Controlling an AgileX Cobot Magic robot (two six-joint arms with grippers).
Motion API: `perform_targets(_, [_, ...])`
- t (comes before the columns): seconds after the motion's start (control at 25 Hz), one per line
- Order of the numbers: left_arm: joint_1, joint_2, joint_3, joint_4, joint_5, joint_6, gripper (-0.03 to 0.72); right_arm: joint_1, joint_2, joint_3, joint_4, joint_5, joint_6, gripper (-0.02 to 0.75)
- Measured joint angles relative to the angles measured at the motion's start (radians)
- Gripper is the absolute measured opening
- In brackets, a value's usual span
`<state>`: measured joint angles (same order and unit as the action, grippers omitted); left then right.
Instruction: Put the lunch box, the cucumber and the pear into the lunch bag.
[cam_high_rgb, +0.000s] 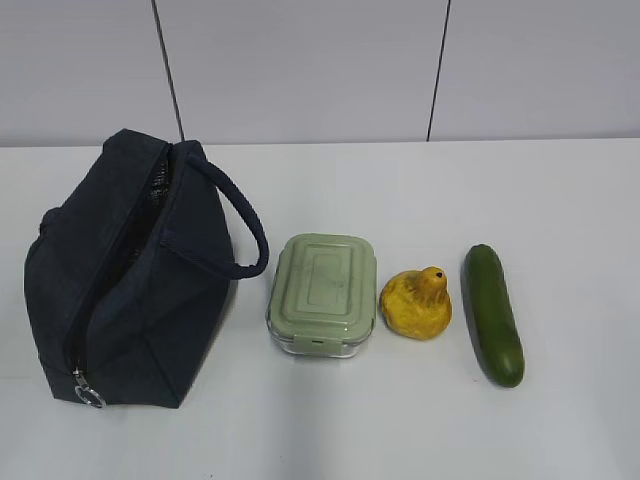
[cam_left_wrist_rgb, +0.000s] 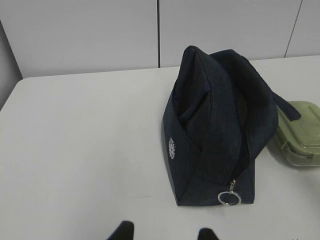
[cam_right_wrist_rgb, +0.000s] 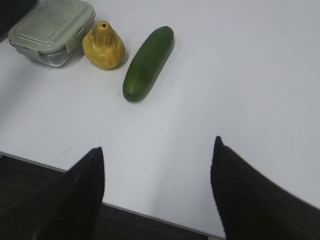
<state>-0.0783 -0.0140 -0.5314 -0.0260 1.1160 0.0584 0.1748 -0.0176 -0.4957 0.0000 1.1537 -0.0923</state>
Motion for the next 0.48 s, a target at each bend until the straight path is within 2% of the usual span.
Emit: perform_targets(0.48, [0.0, 0.0, 0.0, 0.0, 0.0, 0.0, 0.242, 0.0, 0.0, 0.0, 0.0, 0.0, 0.0, 0.517])
